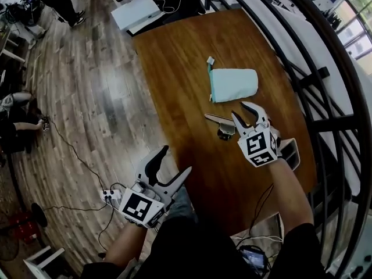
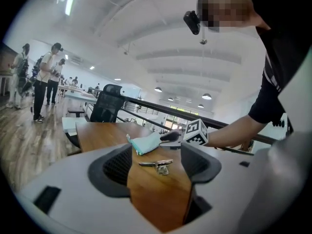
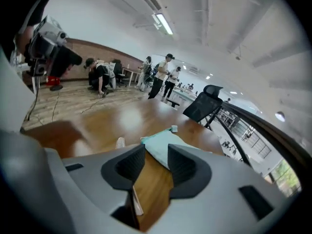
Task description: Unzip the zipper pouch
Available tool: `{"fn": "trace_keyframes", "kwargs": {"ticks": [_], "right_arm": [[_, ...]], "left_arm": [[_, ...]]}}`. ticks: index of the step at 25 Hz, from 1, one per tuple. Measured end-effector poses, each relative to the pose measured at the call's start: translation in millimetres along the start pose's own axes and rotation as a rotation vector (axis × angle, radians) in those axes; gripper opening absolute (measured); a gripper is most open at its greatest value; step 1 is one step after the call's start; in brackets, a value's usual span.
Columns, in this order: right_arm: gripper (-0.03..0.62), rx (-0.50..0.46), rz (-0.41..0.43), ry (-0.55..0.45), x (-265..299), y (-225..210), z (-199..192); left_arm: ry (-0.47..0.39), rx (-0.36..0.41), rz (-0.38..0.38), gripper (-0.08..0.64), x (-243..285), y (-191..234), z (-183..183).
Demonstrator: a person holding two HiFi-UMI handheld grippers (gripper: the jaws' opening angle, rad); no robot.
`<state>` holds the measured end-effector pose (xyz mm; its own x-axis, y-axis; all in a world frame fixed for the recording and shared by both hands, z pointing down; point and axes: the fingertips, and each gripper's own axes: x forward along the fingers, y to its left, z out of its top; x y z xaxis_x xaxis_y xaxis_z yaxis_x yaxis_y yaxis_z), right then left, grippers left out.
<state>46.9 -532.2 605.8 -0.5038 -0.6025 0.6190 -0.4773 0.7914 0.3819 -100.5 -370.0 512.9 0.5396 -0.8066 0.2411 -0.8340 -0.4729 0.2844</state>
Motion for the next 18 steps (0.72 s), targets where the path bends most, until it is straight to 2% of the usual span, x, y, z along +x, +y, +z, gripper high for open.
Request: {"fn": "trace_keyframes", "kwargs": {"ticks": [4,11,15,18], "right_arm": [[0.143,-0.133,0.034,0.053,25.7,7.6,-5.9],[0.184,-0.492,0.089,0.129,52.7,13.2,-14.5],[0.202,-0.607,0.13,0.144,68.9,15.1,-11.4],[0.201,-0.653,0.148,0.15,79.1,18.1,-10.1]], "left_arm": [[-0.003,-0.033,0.012,0.319,5.6,12.1,-6.3],[0.025,-0.105,0.027,0.319,9.6,23.8,-26.7],[0.036,-0.124,0.031,0.319,13.3,29.3,-37.1],[0.041,-0.148,0.052,0.319,13.6,36.8,-40.0]]}}
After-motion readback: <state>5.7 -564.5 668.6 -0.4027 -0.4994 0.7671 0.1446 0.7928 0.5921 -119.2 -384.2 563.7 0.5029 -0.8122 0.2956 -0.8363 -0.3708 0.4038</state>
